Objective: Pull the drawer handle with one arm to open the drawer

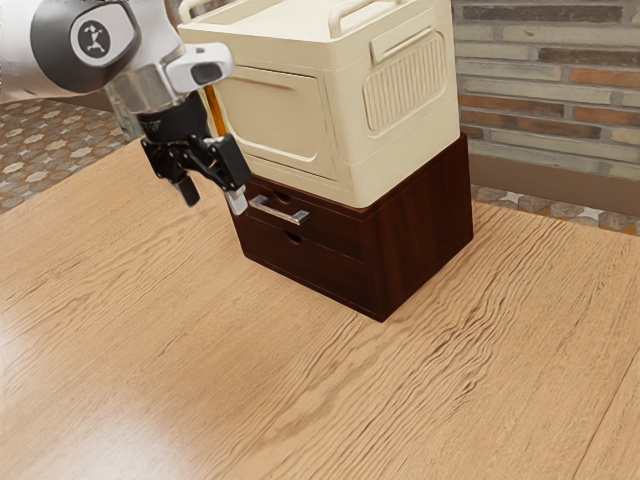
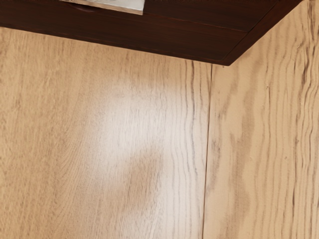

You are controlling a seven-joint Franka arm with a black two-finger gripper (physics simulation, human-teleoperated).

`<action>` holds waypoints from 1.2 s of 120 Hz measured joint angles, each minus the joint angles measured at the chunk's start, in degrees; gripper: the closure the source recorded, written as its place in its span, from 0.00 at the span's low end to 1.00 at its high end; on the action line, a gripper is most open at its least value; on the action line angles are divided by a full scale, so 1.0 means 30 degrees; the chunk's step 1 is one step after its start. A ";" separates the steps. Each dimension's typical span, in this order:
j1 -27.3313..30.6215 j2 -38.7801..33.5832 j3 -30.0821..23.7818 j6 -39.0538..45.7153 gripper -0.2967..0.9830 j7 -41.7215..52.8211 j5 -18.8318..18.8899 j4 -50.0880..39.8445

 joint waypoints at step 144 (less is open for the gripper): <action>0.0042 0.1099 0.1123 1.1982 0.26 -2.5359 0.1225 -0.4891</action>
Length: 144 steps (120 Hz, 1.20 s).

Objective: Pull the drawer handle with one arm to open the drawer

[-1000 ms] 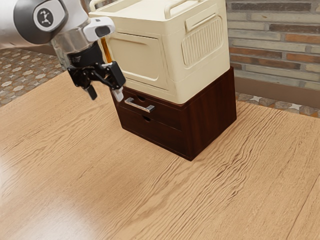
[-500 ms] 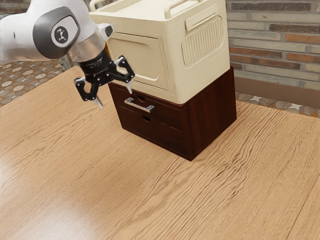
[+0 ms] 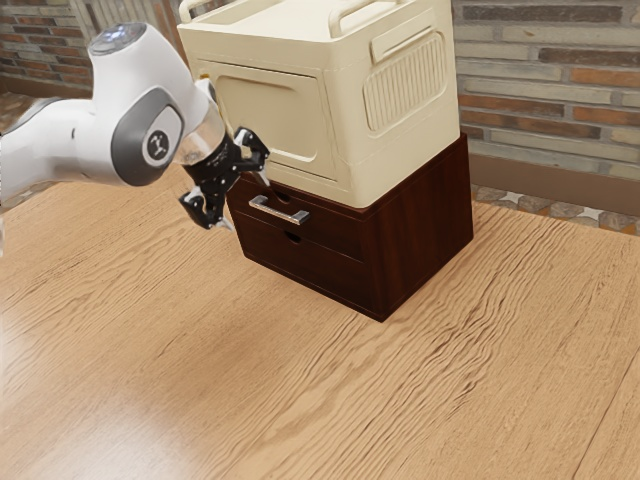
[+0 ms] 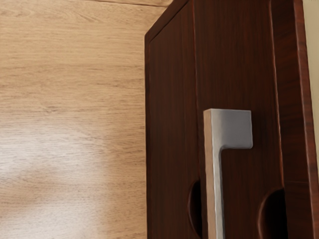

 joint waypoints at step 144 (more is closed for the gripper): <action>-0.0462 -0.0123 0.0039 0.4606 0.26 -0.6572 -0.0113 -0.3306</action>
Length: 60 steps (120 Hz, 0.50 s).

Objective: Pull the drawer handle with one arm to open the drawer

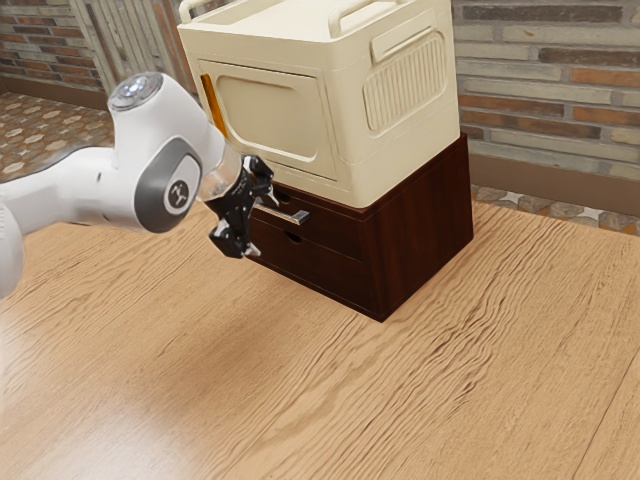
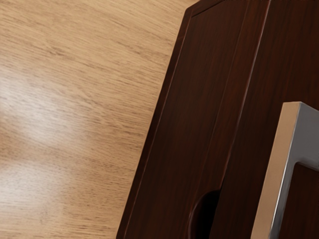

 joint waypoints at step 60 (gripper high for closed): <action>0.0064 0.0237 0.0005 0.0306 0.29 -0.0642 0.0027 -0.0023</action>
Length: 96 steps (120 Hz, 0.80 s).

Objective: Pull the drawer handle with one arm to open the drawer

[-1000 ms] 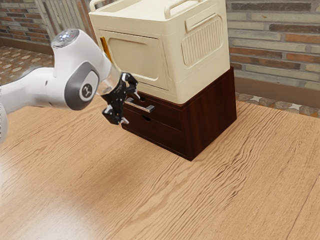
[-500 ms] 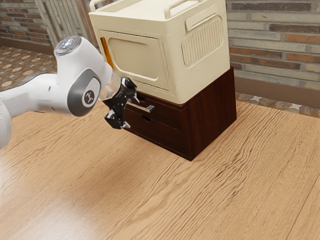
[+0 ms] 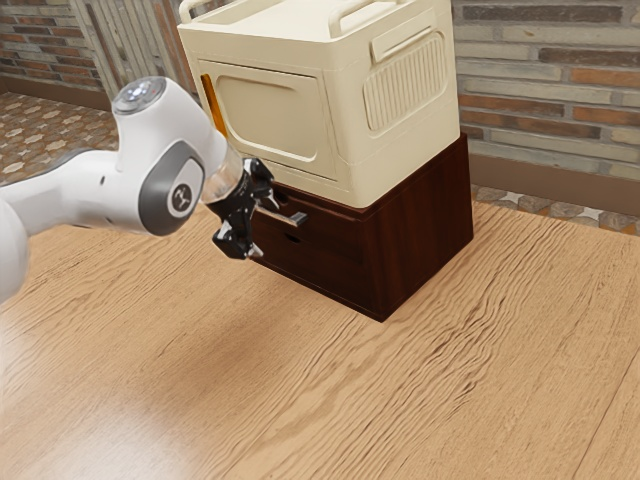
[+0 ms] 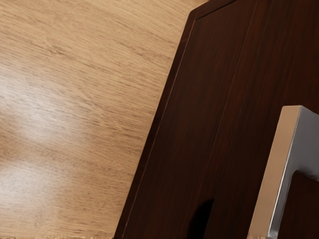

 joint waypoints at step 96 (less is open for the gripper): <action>-0.0159 -0.1352 0.0062 -0.0740 0.83 -0.0578 0.0075 -0.0648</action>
